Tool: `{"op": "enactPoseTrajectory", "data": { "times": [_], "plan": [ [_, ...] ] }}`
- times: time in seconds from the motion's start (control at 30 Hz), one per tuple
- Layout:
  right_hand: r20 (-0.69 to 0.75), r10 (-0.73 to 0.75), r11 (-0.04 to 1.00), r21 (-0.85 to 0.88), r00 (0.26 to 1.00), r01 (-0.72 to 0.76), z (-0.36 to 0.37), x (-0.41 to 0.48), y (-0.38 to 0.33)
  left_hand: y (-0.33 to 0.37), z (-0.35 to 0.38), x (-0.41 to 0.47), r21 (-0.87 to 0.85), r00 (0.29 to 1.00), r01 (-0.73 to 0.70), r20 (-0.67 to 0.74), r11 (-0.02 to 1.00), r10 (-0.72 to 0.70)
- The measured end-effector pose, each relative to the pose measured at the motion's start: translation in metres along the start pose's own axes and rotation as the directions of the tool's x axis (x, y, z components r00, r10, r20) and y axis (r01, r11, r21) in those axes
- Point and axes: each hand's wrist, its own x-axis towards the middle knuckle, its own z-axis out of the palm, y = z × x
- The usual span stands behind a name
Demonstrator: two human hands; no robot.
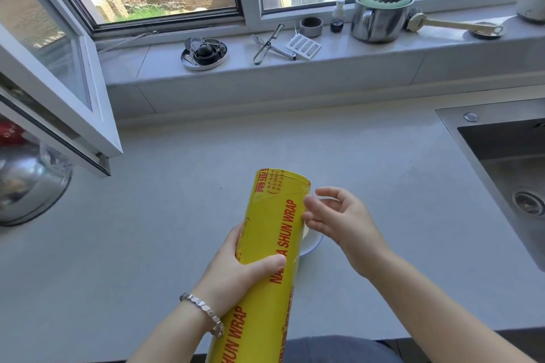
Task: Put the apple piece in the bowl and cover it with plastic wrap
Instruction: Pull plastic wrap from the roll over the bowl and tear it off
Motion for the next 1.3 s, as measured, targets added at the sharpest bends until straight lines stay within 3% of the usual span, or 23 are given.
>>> {"op": "enactPoseTrajectory", "data": {
  "times": [0.17, 0.3, 0.5, 0.57, 0.7, 0.83, 1.03, 1.2, 1.3],
  "plan": [
    [-0.01, 0.08, 0.976, -0.204, 0.997, -0.08, -0.003, 0.002, -0.002, 0.0, 0.002, -0.001, 0.021, 0.999, 0.009, -0.034, 1.0, -0.008],
    [0.082, 0.121, 0.926, -0.367, 0.989, -0.082, -0.011, 0.005, -0.011, 0.001, 0.006, 0.002, 0.033, 0.997, 0.024, -0.076, 0.999, -0.021],
    [0.135, 0.079, 0.933, -0.359, 0.988, -0.025, -0.013, 0.0, -0.005, 0.001, 0.01, 0.003, 0.028, 0.993, 0.064, -0.102, 0.998, -0.061],
    [0.128, 0.064, 0.967, -0.254, 0.99, -0.03, -0.01, -0.003, 0.001, 0.001, 0.011, 0.005, 0.02, 0.991, 0.081, -0.11, 0.996, -0.079],
    [0.095, 0.18, 0.983, 0.001, 0.979, -0.181, -0.005, -0.004, 0.008, 0.002, 0.015, 0.006, 0.033, 0.991, 0.077, -0.113, 0.997, -0.073],
    [0.088, 0.202, 0.979, -0.049, 0.975, -0.199, -0.003, -0.002, 0.01, 0.0, 0.019, 0.005, 0.053, 0.991, 0.066, -0.124, 0.996, -0.059],
    [0.212, 0.27, 0.917, -0.354, 0.939, -0.184, -0.006, -0.005, 0.007, -0.001, 0.014, 0.003, 0.058, 0.982, 0.075, -0.176, 0.995, -0.064],
    [0.183, 0.075, 0.919, -0.395, 0.98, 0.004, 0.006, -0.004, 0.006, 0.007, 0.013, 0.008, 0.096, 0.967, 0.026, -0.255, 0.995, -0.001],
    [0.125, 0.018, 0.914, -0.405, 0.992, 0.034, 0.011, -0.003, 0.011, 0.007, 0.014, 0.015, 0.055, 0.957, 0.041, -0.29, 0.998, -0.023]
  ]
}}
